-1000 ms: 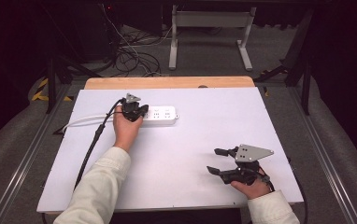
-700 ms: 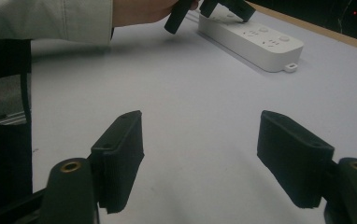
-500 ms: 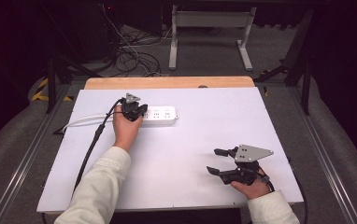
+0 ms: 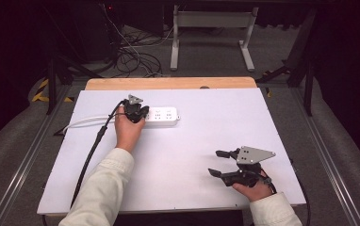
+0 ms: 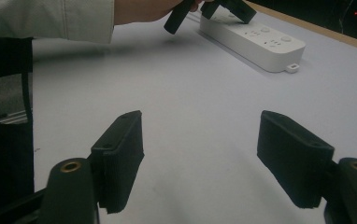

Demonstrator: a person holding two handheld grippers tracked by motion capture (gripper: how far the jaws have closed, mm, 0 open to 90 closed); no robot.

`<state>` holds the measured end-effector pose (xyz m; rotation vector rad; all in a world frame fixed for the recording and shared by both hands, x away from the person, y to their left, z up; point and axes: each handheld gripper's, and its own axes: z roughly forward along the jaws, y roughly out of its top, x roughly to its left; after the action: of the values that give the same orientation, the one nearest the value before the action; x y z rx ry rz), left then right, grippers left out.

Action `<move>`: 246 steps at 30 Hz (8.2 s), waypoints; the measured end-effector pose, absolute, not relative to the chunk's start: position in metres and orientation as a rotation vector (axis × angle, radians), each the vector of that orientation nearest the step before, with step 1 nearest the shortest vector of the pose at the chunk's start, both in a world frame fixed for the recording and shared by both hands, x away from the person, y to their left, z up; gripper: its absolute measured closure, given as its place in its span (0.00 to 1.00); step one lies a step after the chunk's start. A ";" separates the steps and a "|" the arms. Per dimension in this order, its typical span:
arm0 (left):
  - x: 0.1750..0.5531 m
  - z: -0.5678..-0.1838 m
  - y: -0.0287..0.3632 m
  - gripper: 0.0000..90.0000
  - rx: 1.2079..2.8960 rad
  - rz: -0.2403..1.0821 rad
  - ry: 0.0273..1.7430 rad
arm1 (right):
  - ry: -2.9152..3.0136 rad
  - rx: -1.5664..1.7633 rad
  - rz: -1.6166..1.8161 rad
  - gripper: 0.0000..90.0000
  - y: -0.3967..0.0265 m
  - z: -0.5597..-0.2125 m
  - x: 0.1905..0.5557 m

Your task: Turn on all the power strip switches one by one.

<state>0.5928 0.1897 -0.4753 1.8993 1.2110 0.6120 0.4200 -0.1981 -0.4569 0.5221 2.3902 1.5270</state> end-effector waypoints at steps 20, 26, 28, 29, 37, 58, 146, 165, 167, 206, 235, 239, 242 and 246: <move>0.594 -0.476 0.186 1.00 1.915 0.640 1.215 | 2.399 0.518 1.521 0.35 -0.198 -0.457 0.420; 0.595 -0.475 0.185 1.00 1.919 0.644 1.227 | 2.402 0.516 1.517 0.35 -0.197 -0.458 0.420; 0.595 -0.474 0.184 1.00 1.942 0.667 1.234 | 2.404 0.514 1.517 0.35 -0.197 -0.458 0.420; 0.595 -0.474 0.184 1.00 1.942 0.667 1.234 | 2.404 0.514 1.517 0.35 -0.197 -0.458 0.420; 0.596 -0.472 0.187 1.00 1.932 0.629 1.207 | 2.410 0.509 1.515 0.35 -0.196 -0.458 0.420; 0.596 -0.458 0.151 1.00 1.886 0.576 1.138 | 2.412 0.504 1.516 0.35 -0.197 -0.458 0.420; 0.601 -0.464 0.118 1.00 1.921 0.556 1.094 | 2.427 0.498 1.530 0.35 -0.196 -0.459 0.420; 0.607 -0.474 0.117 1.00 1.956 0.628 1.091 | 2.428 0.495 1.532 0.35 -0.197 -0.459 0.420; 0.607 -0.475 0.116 1.00 1.958 0.640 1.087 | 2.430 0.494 1.531 0.35 -0.196 -0.459 0.420; 0.605 -0.473 0.106 1.00 2.036 0.697 1.091 | 2.427 0.496 1.530 0.35 -0.197 -0.459 0.419; 0.541 -0.402 0.153 0.81 1.874 0.555 0.921 | 2.410 0.513 1.523 0.35 -0.196 -0.458 0.421; 0.534 -0.398 0.157 0.80 1.870 0.532 0.917 | 2.409 0.517 1.520 0.35 -0.196 -0.458 0.421; 0.530 -0.395 0.159 0.79 1.888 0.526 0.908 | 2.404 0.522 1.525 0.35 -0.196 -0.458 0.421; 0.523 -0.388 0.162 0.78 1.867 0.513 0.898 | 2.405 0.520 1.520 0.35 -0.196 -0.458 0.421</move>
<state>0.5229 0.1619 -0.3884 1.8671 0.8979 0.5130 0.4208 -0.1964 -0.4582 0.5202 2.4050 1.5197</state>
